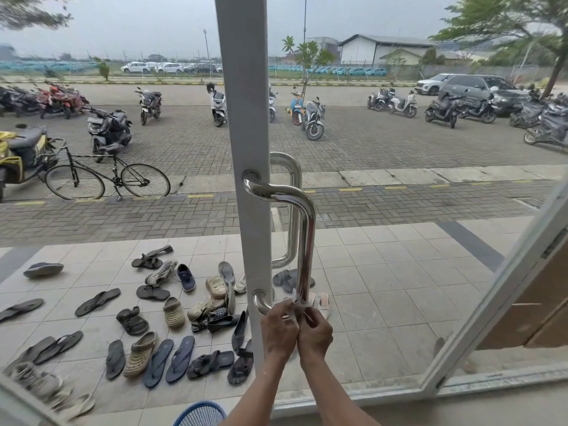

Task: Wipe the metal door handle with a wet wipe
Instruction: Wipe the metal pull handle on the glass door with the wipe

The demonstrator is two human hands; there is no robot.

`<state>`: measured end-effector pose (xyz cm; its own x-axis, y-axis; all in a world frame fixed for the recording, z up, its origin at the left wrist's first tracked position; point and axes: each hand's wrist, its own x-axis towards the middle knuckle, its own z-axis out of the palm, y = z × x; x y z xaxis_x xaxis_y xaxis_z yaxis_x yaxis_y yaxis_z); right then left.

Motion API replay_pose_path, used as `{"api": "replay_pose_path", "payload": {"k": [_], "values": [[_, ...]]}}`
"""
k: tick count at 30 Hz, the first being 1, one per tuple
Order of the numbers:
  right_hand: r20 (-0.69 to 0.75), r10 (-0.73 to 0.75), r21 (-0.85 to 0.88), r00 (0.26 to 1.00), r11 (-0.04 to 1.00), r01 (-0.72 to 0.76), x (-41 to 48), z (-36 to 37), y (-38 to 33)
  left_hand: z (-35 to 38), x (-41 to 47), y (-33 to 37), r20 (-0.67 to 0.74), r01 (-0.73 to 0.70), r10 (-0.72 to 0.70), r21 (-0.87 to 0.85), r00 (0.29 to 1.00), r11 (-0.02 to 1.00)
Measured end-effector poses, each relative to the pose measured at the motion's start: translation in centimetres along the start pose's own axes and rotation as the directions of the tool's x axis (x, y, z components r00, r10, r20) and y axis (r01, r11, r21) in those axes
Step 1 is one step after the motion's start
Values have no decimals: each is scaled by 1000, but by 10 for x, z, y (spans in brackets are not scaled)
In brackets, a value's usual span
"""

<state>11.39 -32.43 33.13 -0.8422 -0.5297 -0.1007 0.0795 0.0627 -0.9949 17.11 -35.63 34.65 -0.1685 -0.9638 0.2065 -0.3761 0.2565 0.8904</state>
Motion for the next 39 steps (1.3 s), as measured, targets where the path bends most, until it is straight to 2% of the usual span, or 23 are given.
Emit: {"api": "replay_pose_path", "payload": {"k": [4, 7, 9, 11, 13, 18, 23, 32, 35, 39], "values": [[-5, -49, -4, 999, 999, 49, 5, -5, -8, 3, 11, 2, 57, -86, 86, -2, 995, 996], [25, -148, -2, 989, 989, 148, 10, -7, -19, -4, 23, 15, 147, -140, 161, -142, 976, 980], [55, -219, 2, 974, 976, 219, 13, -9, -27, -8, 28, 21, 161, -181, 222, -237, 962, 955], [77, -259, 13, 963, 966, 259, 14, -11, -33, -9, 32, 19, 166, -175, 222, -259, 961, 950], [100, -269, 14, 958, 963, 269, 15, -13, -32, -7, 33, 13, 179, -167, 212, -238, 961, 957], [145, -232, -108, 962, 963, 249, 18, -13, -14, -2, 33, 5, 224, -137, 165, -136, 961, 981], [148, -256, -88, 955, 959, 271, 19, -15, -27, -8, 39, 10, 241, -121, 162, -177, 957, 977], [118, -426, -74, 897, 897, 436, 25, -9, -78, -25, 50, 53, 79, -291, 321, -264, 944, 919], [124, -398, -195, 909, 888, 416, 23, -12, -63, -22, 46, 42, 151, -247, 282, -211, 948, 946], [180, -331, -215, 927, 906, 365, 16, -21, -53, -19, 41, 29, 223, -190, 219, -143, 950, 971]]}}
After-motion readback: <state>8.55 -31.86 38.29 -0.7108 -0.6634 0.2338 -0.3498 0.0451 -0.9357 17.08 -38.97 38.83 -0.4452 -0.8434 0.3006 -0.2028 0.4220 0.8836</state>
